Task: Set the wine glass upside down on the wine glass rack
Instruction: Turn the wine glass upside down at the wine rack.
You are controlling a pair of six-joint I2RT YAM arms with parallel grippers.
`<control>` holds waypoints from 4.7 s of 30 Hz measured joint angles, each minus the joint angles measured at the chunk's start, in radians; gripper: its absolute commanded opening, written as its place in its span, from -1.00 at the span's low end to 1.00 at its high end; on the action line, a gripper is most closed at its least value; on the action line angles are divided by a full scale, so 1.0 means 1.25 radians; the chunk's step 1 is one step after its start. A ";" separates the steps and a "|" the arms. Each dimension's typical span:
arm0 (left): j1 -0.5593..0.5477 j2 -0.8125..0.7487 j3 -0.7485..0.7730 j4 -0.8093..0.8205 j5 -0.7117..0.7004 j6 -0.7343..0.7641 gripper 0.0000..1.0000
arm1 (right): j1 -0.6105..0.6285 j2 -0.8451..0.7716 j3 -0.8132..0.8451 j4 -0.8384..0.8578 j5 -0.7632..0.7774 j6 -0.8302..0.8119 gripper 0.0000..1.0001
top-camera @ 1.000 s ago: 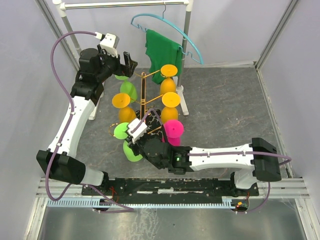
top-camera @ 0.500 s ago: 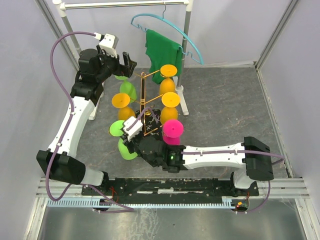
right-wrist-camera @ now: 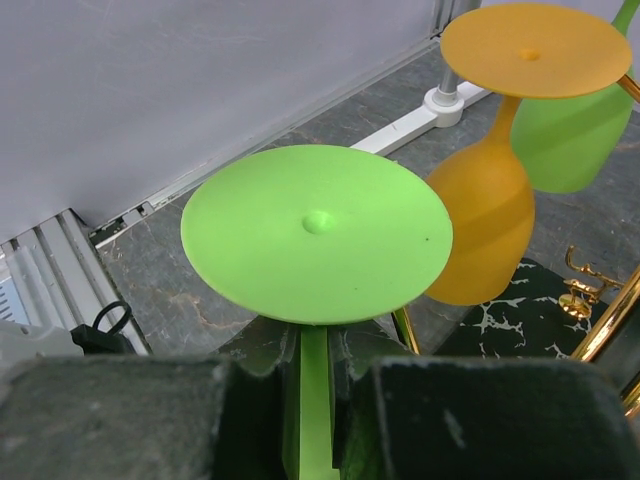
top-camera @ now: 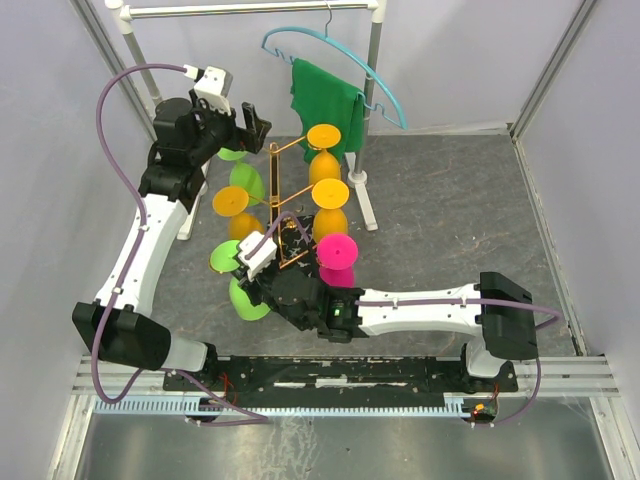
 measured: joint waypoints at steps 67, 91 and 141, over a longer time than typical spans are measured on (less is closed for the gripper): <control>0.014 -0.003 -0.027 0.031 0.000 -0.016 0.90 | 0.068 0.096 -0.097 0.426 0.109 -0.200 -0.92; 0.018 -0.003 -0.037 0.035 0.000 -0.018 0.90 | 0.073 0.105 -0.111 0.464 0.046 -0.209 -0.86; 0.018 -0.003 -0.040 0.034 0.000 -0.044 0.98 | 0.226 0.074 -0.223 0.543 0.203 -0.392 1.00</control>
